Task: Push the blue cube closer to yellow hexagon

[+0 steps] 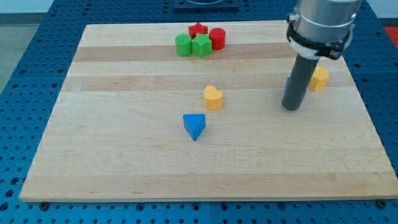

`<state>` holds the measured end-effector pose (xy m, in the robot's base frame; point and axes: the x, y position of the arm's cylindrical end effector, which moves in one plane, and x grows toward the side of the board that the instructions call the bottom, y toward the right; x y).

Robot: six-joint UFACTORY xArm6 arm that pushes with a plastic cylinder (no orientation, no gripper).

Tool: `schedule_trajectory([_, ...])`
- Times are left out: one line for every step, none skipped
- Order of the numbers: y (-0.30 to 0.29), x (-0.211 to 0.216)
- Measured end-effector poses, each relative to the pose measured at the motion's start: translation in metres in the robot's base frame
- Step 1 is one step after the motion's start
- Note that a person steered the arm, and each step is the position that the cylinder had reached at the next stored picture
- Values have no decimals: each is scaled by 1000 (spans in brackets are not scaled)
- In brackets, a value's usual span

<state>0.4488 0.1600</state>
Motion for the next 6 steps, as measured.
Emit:
schedule_trajectory([0,-3])
schedule_trajectory([13,-20])
schedule_trajectory([13,-20])
schedule_trajectory([10,-16])
schedule_trajectory([-13,0])
schedule_trajectory([-56,4])
